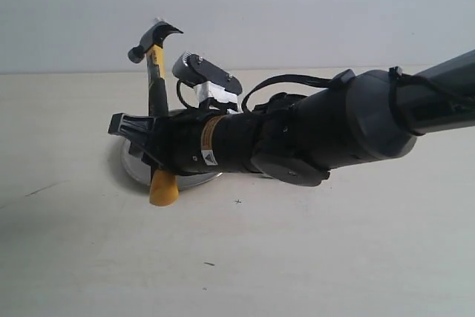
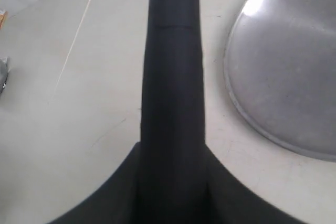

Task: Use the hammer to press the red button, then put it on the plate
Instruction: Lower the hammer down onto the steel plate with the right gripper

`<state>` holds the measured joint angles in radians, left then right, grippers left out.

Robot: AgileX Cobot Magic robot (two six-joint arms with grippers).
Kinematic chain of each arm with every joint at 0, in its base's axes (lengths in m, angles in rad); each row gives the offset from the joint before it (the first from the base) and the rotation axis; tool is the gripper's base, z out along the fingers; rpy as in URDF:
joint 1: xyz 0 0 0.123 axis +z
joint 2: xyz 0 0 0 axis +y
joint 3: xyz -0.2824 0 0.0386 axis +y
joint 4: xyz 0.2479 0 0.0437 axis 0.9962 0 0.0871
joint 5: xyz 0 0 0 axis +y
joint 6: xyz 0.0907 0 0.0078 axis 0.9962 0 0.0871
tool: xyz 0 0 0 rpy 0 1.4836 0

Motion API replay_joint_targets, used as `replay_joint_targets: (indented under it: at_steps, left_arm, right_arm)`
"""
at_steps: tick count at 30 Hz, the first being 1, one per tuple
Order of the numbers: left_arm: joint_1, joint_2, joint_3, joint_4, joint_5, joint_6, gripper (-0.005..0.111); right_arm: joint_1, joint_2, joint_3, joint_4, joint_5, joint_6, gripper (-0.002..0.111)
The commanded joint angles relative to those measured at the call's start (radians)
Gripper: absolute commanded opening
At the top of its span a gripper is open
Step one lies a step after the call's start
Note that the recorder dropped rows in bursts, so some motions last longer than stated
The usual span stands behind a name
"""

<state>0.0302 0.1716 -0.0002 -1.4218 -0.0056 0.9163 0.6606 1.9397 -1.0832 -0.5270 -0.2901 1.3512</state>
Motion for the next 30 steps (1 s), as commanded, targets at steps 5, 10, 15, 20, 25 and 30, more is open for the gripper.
replay_joint_targets:
  at_steps: [5, 10, 15, 20, 25, 30]
  left_arm:
    - [0.002, -0.007, 0.000, 0.001, 0.000, 0.004, 0.000]
    - [0.002, -0.007, 0.000, 0.001, 0.000, 0.004, 0.000]
    - [0.002, -0.007, 0.000, 0.001, 0.000, 0.004, 0.000]
    - [0.002, -0.007, 0.000, 0.001, 0.000, 0.004, 0.000]
    - [0.002, -0.007, 0.000, 0.001, 0.000, 0.004, 0.000]
    - [0.002, -0.007, 0.000, 0.001, 0.000, 0.004, 0.000]
  right_arm:
    - [-0.059, -0.005, -0.021, -0.033, -0.065, 0.223, 0.000]
    - [-0.064, 0.052, -0.040, -0.001, -0.102, 0.257, 0.000]
    - [-0.064, 0.138, -0.115, -0.005, -0.140, 0.292, 0.000]
    - [-0.064, 0.187, -0.163, -0.003, -0.147, 0.302, 0.000]
    - [-0.064, 0.228, -0.206, -0.021, -0.148, 0.349, 0.000]
    - [-0.064, 0.263, -0.230, -0.053, -0.136, 0.379, 0.000]
